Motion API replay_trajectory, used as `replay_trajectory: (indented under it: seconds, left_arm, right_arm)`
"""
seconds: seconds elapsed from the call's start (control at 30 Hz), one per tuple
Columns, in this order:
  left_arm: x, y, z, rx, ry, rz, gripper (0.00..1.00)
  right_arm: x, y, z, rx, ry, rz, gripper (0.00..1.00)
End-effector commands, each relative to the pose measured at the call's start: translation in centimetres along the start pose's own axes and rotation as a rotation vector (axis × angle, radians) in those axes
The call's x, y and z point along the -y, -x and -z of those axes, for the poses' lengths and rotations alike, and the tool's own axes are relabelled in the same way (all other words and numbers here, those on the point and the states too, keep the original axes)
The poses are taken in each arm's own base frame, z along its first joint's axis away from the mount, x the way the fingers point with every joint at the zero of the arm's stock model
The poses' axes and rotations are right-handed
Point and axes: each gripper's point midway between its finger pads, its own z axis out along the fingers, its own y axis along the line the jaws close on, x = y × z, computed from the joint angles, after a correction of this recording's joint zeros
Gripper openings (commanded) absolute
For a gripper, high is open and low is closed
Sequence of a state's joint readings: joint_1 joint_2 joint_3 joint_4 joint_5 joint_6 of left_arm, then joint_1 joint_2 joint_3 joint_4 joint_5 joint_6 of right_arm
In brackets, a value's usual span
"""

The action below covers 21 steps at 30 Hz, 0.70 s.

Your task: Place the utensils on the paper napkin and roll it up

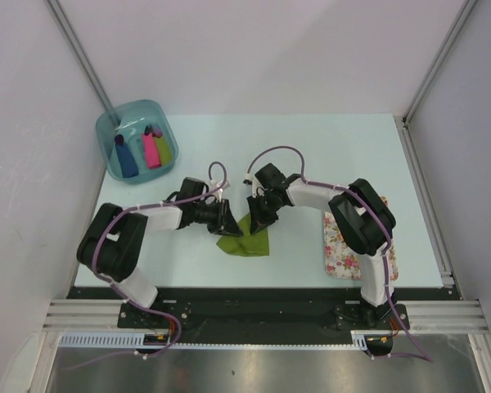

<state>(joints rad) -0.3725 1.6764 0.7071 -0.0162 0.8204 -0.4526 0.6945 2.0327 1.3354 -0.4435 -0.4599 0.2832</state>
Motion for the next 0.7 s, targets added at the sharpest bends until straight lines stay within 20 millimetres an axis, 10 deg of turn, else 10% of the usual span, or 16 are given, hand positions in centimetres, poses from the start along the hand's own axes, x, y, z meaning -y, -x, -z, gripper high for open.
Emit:
replay_trajectory:
  seconds: [0.0,0.27,0.67]
  left_arm:
    - [6.1,2.7,1.9,0.106,-0.168,-0.260,0.27]
    - [7.0,1.2,-0.4,0.090,-0.191,-0.297,0.22]
    - [-0.3,-0.1,-5.0,-0.018,-0.028,-0.098,0.10]
  right_arm:
    - [2.9,-2.0,-2.1,-0.050,-0.075,0.009,0.06]
    - [3.3,-1.3,-1.9,-0.041,-0.034,-0.024,0.05]
    - [2.3,0.0,-0.7,-0.007,0.026,-0.055,0.06]
